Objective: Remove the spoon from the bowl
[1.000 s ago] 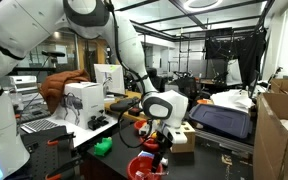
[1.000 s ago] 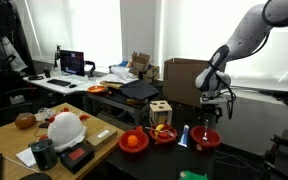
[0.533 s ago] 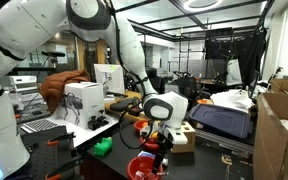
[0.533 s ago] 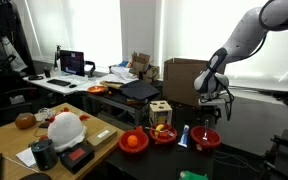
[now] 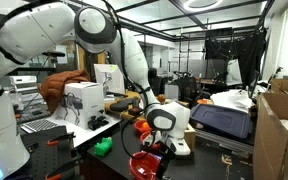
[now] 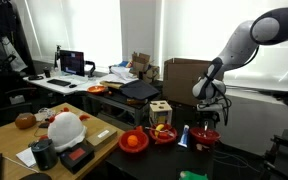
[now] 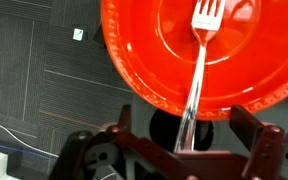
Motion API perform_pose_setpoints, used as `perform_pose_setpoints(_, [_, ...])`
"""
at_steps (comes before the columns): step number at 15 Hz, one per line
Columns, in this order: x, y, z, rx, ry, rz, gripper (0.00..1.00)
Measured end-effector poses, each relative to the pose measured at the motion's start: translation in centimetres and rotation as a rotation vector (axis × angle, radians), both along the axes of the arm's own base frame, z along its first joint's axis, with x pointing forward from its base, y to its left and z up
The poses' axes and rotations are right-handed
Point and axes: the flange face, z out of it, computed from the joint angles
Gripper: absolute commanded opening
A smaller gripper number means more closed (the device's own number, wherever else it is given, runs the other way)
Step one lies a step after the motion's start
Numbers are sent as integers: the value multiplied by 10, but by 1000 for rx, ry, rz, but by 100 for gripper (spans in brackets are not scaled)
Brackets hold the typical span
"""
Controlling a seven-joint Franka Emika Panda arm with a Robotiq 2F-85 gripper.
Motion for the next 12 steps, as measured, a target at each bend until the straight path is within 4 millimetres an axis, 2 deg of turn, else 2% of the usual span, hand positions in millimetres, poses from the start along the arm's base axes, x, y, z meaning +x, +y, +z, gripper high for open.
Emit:
perform_pose_setpoints(8, [37,-4,42,-54,-145,12,100])
perform_pose_setpoints(12, [36,0,42,-51,-142,17,100])
